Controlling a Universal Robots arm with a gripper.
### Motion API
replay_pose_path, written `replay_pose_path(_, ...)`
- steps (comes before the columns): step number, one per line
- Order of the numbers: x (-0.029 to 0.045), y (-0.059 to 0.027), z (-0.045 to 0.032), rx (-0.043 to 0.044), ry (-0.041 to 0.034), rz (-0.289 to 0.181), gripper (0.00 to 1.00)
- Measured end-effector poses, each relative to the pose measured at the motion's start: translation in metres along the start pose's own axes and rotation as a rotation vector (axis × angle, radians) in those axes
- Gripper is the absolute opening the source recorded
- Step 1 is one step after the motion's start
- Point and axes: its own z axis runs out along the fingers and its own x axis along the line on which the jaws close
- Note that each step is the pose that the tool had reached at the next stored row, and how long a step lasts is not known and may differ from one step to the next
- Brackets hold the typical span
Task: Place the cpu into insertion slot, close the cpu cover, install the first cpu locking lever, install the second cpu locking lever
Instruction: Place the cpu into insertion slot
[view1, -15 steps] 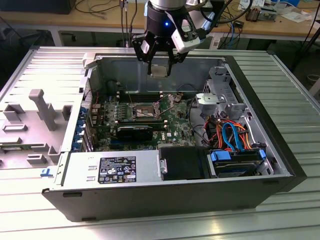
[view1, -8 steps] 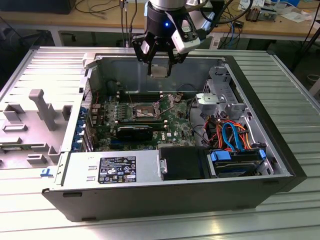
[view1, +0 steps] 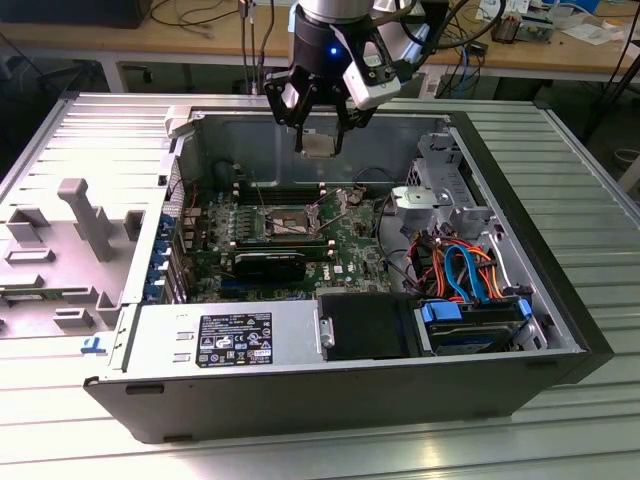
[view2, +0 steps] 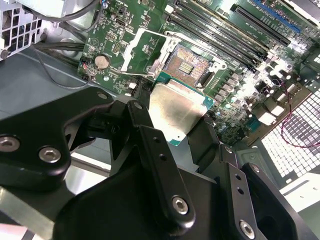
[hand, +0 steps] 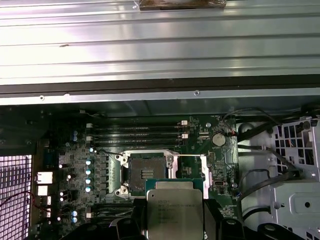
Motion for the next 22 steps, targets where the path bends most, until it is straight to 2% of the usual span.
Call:
replay_pose_path(12,-0.0001,-0.0014,0.0028,-0.0002,-0.0001,0.0,0.55)
replay_pose_path(22,0.0003,-0.0063,0.0039,0.0001,0.0,0.0,0.55)
